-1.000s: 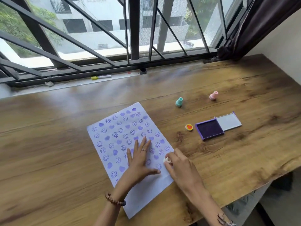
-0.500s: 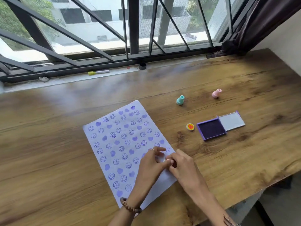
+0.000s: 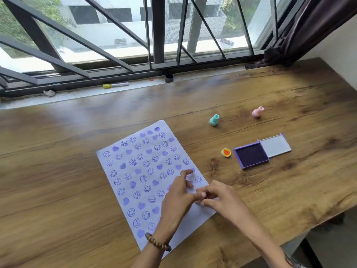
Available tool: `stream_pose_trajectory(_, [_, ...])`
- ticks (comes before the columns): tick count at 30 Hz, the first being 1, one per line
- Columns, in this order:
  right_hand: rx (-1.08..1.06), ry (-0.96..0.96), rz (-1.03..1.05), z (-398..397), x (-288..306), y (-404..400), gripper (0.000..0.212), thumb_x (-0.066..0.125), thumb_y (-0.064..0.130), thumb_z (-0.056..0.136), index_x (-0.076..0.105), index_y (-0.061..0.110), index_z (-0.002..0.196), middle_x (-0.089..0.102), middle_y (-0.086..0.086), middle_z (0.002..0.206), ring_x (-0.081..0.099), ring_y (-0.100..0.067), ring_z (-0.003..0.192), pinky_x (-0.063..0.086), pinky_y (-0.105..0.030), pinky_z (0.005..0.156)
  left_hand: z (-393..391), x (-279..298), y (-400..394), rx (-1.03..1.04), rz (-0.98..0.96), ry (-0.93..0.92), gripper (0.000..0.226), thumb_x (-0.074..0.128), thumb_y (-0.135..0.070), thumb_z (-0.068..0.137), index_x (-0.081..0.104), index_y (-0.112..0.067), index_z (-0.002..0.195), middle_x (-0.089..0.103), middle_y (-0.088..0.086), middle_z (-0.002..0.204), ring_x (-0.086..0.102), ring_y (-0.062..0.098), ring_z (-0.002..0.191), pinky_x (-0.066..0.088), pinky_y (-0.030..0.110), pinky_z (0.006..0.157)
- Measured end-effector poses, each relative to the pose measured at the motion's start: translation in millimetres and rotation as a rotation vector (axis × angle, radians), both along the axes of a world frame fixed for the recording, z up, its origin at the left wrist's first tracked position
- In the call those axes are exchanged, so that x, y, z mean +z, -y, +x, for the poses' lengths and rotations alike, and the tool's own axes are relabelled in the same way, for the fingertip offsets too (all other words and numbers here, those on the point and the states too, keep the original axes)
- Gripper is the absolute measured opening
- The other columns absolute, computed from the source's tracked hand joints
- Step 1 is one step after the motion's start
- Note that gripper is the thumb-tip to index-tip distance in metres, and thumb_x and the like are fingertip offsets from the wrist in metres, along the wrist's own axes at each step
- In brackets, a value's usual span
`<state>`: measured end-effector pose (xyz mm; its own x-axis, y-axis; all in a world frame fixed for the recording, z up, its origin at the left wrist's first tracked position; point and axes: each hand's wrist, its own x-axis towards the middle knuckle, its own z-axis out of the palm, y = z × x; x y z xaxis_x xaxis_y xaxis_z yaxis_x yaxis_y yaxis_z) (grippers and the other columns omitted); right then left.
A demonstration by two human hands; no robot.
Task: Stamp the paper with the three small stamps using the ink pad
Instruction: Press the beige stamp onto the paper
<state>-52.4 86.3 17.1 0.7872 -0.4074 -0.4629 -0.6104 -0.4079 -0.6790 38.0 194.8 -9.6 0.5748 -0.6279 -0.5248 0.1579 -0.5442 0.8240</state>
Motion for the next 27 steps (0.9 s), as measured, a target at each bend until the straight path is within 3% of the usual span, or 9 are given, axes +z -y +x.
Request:
stream_pose_trajectory(3, [-0.181,0.002,0.536,-5.0,6.6,12.5,0.013,0.063,0.015,0.084,0.075,0.021,0.083,0.072,0.007,0.082,0.065,-0.003,0.083,0.051,-0.012,0.075,0.7,-0.7,1.7,-0.007,0.011,0.022,0.064,0.074,-0.030,0.068,0.042,-0.041,0.121,0.050,-0.012,0.090,0.051,0.017,0.072,0.049,0.047,0.072])
stream_pose_trajectory(4, [-0.237,0.023,0.593,-5.4,4.9,12.8,0.013,0.064,0.017,0.084,0.076,0.019,0.078,0.074,0.006,0.077,0.065,-0.002,0.079,0.052,-0.010,0.071,0.7,-0.9,2.1,-0.009,0.014,0.031,0.063,0.074,-0.026,0.070,0.042,-0.039,0.122,0.050,-0.010,0.090,0.051,0.017,0.072,0.048,0.046,0.072])
stream_pose_trajectory(8, [-0.359,0.079,0.519,-0.1,-4.6,6.9,0.006,0.076,0.010,0.072,0.073,0.013,0.068,0.072,0.002,0.061,0.064,-0.005,0.061,0.053,-0.015,0.063,-0.7,-1.1,-0.7,-0.020,0.016,0.089,0.061,0.071,-0.026,0.072,0.041,-0.039,0.124,0.051,-0.009,0.092,0.053,0.015,0.078,0.050,0.046,0.081])
stream_pose_trajectory(11, [-0.363,0.081,0.563,1.3,-7.7,9.4,0.008,0.075,0.005,0.072,0.071,0.011,0.069,0.071,0.002,0.057,0.066,-0.004,0.060,0.055,-0.016,0.062,-2.0,-1.3,-1.8,-0.014,0.012,0.104,0.060,0.070,-0.029,0.073,0.041,-0.039,0.125,0.050,-0.008,0.094,0.052,0.012,0.084,0.048,0.042,0.082])
stream_pose_trajectory(15, [-0.349,0.039,0.615,-0.5,-10.0,12.1,0.005,0.073,0.010,0.074,0.068,0.011,0.075,0.075,0.002,0.065,0.070,-0.004,0.069,0.054,-0.014,0.059,-3.3,-0.8,-1.7,-0.010,0.017,0.117,0.061,0.069,-0.033,0.073,0.038,-0.043,0.124,0.048,-0.012,0.096,0.050,0.008,0.087,0.045,0.036,0.079])
stream_pose_trajectory(18, [-0.309,0.004,0.626,1.6,-9.6,17.0,0.006,0.072,0.011,0.076,0.067,0.012,0.074,0.075,0.003,0.069,0.070,-0.004,0.074,0.054,-0.014,0.060,-3.2,0.1,-1.0,-0.043,0.008,0.108,0.061,0.067,-0.036,0.074,0.035,-0.046,0.125,0.045,-0.012,0.100,0.052,0.011,0.085,0.052,0.042,0.081])
stream_pose_trajectory(22, [-0.247,-0.036,0.621,4.8,-8.4,21.3,0.008,0.071,0.011,0.077,0.066,0.015,0.073,0.072,0.006,0.067,0.068,-0.004,0.070,0.057,-0.017,0.066,-5.2,2.8,-1.6,-0.079,0.025,0.148,0.058,0.064,-0.037,0.078,0.034,-0.046,0.126,0.045,-0.011,0.105,0.057,0.016,0.101,0.053,0.044,0.082])
stream_pose_trajectory(27, [-0.244,0.007,0.654,-2.1,-7.2,22.5,0.010,0.073,0.015,0.075,0.071,0.015,0.085,0.070,0.001,0.075,0.067,-0.003,0.073,0.054,-0.016,0.059,-11.5,3.7,-4.4,-0.088,0.004,0.253,0.054,0.059,-0.038,0.083,0.032,-0.041,0.129,0.044,-0.008,0.112,0.053,0.012,0.107,0.044,0.034,0.077])
